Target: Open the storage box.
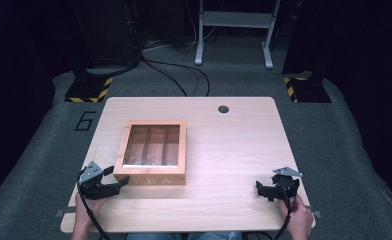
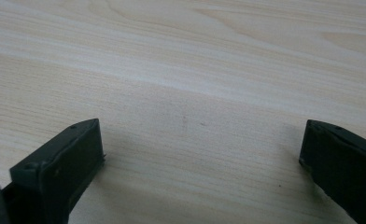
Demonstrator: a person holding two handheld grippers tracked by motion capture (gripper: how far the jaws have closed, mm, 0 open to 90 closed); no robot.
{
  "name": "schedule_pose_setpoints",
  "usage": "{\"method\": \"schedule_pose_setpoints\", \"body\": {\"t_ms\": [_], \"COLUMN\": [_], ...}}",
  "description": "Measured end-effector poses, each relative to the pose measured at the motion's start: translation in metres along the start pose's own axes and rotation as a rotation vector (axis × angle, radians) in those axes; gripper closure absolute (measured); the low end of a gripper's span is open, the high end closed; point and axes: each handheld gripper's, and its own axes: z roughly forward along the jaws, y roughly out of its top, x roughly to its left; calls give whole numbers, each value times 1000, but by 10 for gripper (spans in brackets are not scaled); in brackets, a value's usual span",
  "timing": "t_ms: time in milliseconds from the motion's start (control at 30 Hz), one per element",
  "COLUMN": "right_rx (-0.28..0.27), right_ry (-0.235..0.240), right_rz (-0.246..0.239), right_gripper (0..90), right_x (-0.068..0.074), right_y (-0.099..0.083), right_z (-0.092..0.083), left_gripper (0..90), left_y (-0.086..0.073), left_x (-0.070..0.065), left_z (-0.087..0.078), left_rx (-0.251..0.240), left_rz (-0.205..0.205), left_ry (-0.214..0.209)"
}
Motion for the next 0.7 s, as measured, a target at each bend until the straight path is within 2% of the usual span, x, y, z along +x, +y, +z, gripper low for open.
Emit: {"method": "schedule_pose_setpoints", "body": {"t_ms": [200,367,700], "right_rx": [0,2,-1], "right_ry": [0,0,0], "right_rz": [-1,1,-3], "right_gripper": [0,0,0], "right_x": [0,0,0], "right_y": [0,0,0], "right_z": [0,0,0], "left_gripper": [273,311,316], "left_y": [0,0,2], "left_x": [0,1,0], "left_z": [0,-4,-5], "left_rx": [-3,2,3], "left_rz": [-1,21,36], "left_ry": [-7,-4,6]}}
